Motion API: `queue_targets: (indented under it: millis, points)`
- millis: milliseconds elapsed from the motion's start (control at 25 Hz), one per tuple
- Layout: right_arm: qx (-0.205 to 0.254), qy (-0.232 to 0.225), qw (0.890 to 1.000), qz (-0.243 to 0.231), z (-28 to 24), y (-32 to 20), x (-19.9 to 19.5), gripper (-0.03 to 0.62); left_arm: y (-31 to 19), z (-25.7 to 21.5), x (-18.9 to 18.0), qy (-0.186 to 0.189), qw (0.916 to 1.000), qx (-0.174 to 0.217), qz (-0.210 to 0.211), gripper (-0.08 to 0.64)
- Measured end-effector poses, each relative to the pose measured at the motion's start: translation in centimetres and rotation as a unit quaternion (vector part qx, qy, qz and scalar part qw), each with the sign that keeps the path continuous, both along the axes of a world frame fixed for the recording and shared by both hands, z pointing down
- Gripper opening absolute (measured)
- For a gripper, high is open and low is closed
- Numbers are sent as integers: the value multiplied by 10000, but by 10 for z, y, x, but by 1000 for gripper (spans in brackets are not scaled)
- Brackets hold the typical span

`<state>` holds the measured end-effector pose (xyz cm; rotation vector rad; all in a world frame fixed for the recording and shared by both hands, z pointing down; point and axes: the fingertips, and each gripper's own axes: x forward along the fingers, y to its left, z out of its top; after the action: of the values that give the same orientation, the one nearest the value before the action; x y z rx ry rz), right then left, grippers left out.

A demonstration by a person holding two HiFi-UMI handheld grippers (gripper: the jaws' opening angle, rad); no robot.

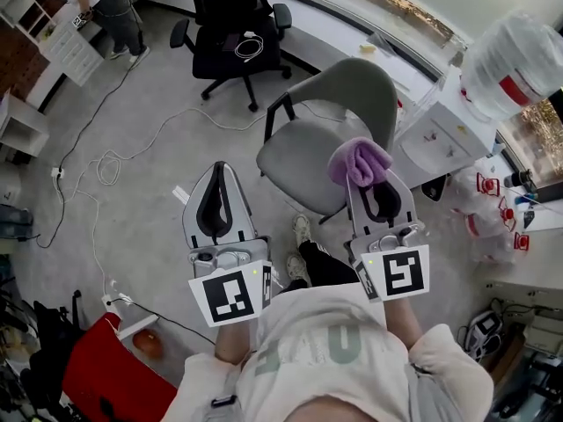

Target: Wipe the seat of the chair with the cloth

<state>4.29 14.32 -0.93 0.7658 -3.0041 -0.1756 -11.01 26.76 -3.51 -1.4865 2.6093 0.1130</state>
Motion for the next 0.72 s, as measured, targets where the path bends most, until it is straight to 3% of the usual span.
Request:
queue_targets:
  millis: [480, 720]
  points:
    - [-127, -139, 9997, 135, 12, -113, -66, 89, -107, -9, -66, -242, 9996, -121, 74, 11]
    - [-397, -221, 9979, 472, 22, -176, -76, 89, -173, -16, -98, -356, 9991, -90, 202, 12]
